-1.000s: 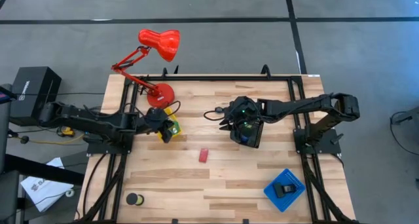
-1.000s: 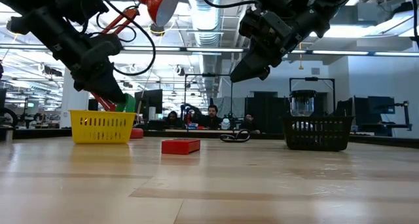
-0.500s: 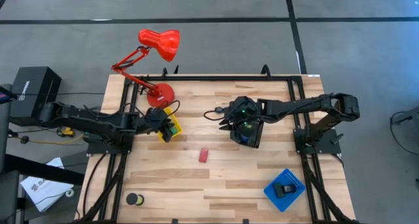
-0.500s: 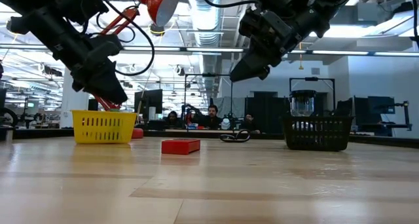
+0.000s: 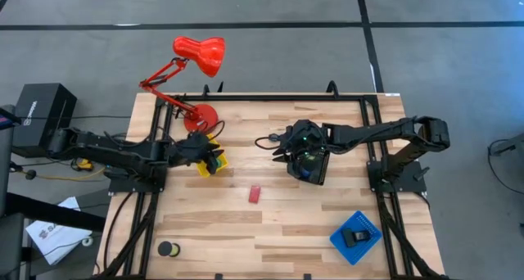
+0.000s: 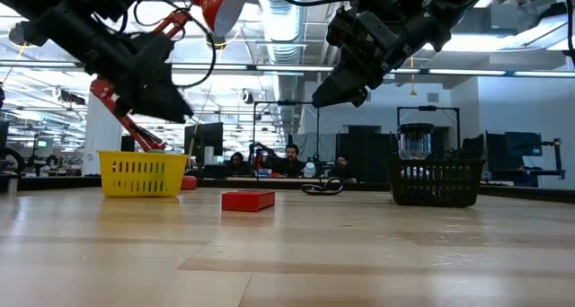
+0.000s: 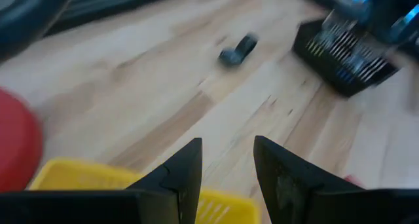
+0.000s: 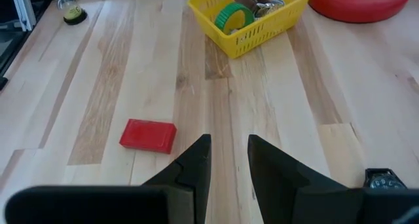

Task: Pick & Place Office items
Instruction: Put the red digital timer into the blue bin

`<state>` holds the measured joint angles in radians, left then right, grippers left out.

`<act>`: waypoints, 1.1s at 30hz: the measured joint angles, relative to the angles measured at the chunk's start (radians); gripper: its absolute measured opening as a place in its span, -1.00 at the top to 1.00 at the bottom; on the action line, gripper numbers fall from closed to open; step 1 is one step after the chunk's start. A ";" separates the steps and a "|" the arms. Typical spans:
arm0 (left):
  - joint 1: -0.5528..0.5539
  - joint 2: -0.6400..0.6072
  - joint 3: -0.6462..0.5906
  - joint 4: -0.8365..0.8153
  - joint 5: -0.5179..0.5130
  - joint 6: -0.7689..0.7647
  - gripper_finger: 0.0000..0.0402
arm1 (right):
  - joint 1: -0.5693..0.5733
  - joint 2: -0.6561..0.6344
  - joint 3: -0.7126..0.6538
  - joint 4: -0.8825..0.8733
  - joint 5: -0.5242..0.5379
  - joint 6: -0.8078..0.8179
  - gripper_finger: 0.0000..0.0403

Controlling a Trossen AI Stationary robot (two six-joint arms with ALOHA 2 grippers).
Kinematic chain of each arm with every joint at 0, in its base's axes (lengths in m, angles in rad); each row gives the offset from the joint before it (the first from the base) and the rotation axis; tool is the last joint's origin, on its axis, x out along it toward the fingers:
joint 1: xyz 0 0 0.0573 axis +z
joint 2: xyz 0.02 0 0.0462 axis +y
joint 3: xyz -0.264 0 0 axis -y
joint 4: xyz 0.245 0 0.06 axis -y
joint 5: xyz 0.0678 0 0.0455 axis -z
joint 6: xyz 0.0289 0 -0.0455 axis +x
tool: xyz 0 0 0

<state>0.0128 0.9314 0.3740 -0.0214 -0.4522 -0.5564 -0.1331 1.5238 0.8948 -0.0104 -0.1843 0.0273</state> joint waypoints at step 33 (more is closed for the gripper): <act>0.000 0.000 0.000 0.120 0.004 0.001 0.35 | 0.284 0.101 0.001 0.417 -0.080 -0.587 0.54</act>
<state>0.0128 0.9310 0.3744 0.0984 -0.4486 -0.5555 0.1511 1.6251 0.8962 0.4061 -0.2646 -0.5602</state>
